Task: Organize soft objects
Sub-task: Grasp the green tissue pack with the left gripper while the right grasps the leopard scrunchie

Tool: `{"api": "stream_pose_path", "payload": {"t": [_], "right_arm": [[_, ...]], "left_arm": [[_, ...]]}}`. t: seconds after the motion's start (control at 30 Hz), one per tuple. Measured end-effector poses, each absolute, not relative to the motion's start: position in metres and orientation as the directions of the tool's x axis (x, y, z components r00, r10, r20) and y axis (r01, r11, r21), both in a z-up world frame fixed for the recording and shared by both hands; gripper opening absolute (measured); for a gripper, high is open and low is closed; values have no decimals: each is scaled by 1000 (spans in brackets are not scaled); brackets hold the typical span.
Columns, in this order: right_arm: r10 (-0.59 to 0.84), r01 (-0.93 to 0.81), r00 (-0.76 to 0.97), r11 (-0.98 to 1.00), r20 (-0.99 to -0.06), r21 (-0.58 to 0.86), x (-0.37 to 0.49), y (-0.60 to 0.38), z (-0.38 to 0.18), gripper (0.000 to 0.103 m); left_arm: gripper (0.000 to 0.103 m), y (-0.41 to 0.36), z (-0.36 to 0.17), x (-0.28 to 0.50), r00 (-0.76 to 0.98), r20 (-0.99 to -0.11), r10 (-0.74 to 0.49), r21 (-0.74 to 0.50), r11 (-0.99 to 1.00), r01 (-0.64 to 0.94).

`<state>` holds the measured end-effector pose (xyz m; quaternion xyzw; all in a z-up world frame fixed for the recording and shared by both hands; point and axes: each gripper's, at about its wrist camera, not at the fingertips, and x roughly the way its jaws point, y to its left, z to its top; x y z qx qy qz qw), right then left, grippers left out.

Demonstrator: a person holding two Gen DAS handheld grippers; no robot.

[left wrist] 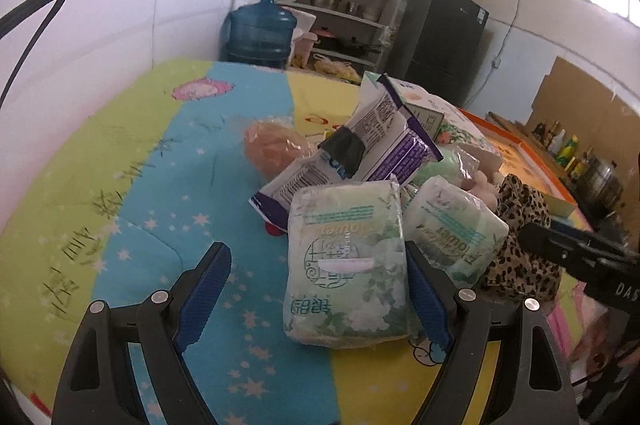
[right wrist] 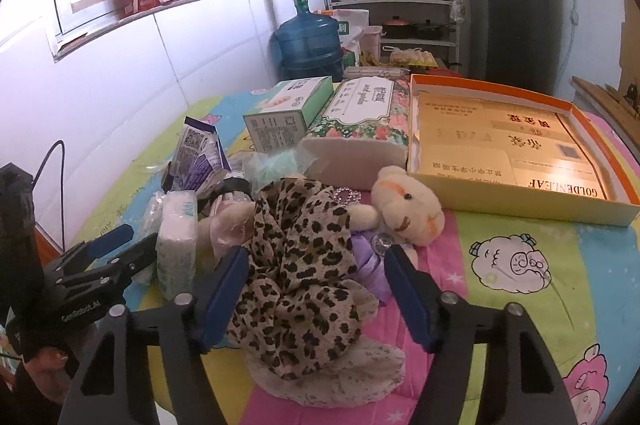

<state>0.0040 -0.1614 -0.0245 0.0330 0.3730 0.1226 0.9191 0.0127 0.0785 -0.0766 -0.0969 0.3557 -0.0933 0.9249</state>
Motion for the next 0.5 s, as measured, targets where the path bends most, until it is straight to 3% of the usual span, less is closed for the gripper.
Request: {"api": "stream_pose_path", "payload": {"t": [0.1, 0.2, 0.27, 0.5], "right_arm": [[253, -207, 687, 967, -681, 150, 3, -160, -25, 62], [263, -213, 684, 964, -680, 159, 3, -160, -25, 52], [284, -219, 680, 958, -676, 183, 3, -162, -25, 43], [308, -228, 678, 951, -667, 208, 0, -164, -24, 26]], "left_arm": [[83, 84, -81, 17, 714, -641, -284, -305, 947, 103], [53, 83, -82, 16, 710, -642, -290, -304, 946, 111], [52, 80, -81, 15, 717, -642, -273, -281, 953, 111], [50, 78, -77, 7, 727, -634, -264, -272, 956, 109]]}}
